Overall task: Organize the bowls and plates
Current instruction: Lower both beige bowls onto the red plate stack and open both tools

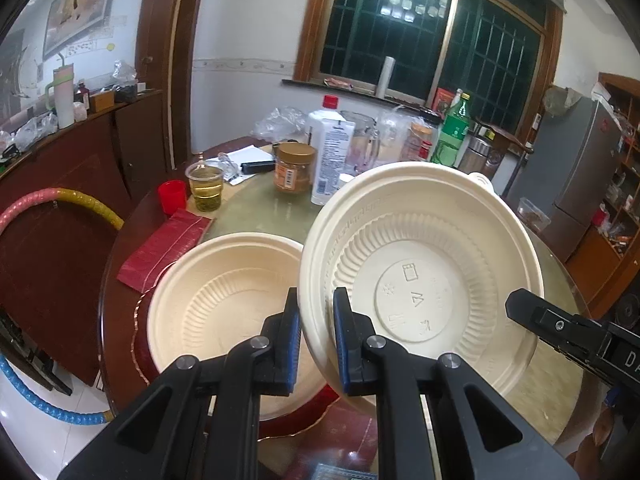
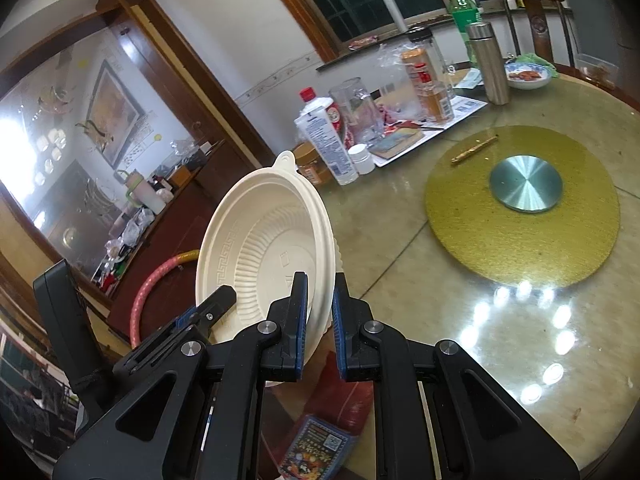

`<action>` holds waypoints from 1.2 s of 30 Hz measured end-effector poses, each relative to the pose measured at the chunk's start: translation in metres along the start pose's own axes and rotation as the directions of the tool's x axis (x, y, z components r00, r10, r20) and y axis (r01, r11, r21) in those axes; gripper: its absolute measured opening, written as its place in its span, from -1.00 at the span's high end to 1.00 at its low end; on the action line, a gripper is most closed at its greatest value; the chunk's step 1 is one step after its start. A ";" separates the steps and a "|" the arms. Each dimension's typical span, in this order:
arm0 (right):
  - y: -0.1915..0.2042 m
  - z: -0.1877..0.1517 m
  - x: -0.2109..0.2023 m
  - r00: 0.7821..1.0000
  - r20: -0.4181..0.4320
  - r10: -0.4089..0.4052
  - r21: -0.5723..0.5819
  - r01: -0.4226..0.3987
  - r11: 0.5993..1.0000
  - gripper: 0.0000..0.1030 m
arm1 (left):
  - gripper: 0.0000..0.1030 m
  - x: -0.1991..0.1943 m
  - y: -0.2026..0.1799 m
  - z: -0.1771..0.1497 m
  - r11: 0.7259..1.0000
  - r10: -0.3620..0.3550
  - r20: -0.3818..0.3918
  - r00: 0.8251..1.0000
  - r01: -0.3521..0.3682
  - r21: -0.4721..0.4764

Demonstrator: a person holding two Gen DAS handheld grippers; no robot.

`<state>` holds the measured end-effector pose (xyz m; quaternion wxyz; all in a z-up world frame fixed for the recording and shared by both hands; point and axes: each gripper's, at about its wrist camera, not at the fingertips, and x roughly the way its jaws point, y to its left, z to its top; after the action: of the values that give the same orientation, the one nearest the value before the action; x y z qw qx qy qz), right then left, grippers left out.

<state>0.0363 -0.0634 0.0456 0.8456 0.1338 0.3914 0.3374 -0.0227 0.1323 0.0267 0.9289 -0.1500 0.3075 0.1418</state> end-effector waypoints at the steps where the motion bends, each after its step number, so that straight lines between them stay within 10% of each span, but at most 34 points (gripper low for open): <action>1: 0.002 0.000 0.001 1.000 -0.002 0.003 -0.004 -0.003 1.000 0.78 | 0.74 -0.001 0.002 -0.001 1.000 0.004 0.002 1.000 -0.004 -0.003; 36: 0.063 -0.009 0.053 0.990 -0.113 0.080 -0.101 -0.092 0.991 0.78 | 0.73 -0.021 0.066 -0.002 0.990 0.112 0.009 0.994 -0.111 -0.082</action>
<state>0.0248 0.0186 0.0410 0.8136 0.0870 0.4122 0.4007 -0.0635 0.1887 0.0254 0.9147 -0.1694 0.3032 0.2068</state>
